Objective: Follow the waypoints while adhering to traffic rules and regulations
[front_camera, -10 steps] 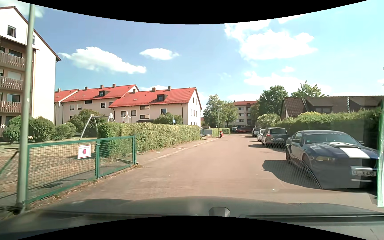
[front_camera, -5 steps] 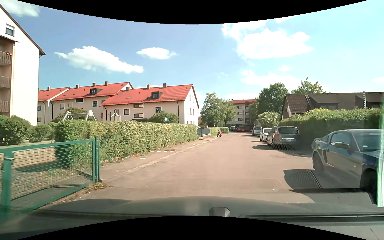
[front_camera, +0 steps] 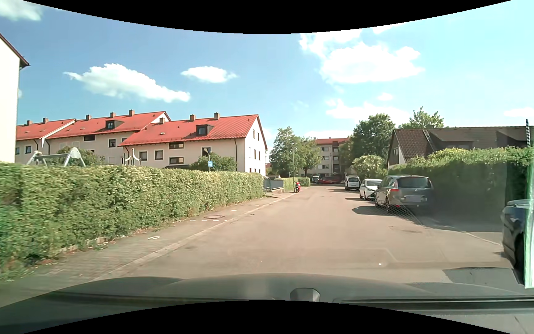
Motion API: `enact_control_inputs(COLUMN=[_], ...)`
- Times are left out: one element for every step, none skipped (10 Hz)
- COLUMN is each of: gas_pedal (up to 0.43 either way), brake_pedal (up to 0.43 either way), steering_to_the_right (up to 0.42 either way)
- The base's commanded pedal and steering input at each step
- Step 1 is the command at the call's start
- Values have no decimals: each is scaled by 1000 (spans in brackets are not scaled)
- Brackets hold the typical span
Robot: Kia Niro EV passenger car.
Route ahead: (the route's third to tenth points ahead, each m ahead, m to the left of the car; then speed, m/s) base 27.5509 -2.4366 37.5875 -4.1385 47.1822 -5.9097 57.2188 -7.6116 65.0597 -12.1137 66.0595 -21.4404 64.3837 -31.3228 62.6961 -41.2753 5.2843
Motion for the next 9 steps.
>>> enact_control_inputs(gas_pedal=[118,138,138,150,150,150,150,157,157], brake_pedal=[6,6,6,6,6,6,6,6,6], steering_to_the_right=[84,84,83,83,82,81,78,74,70])
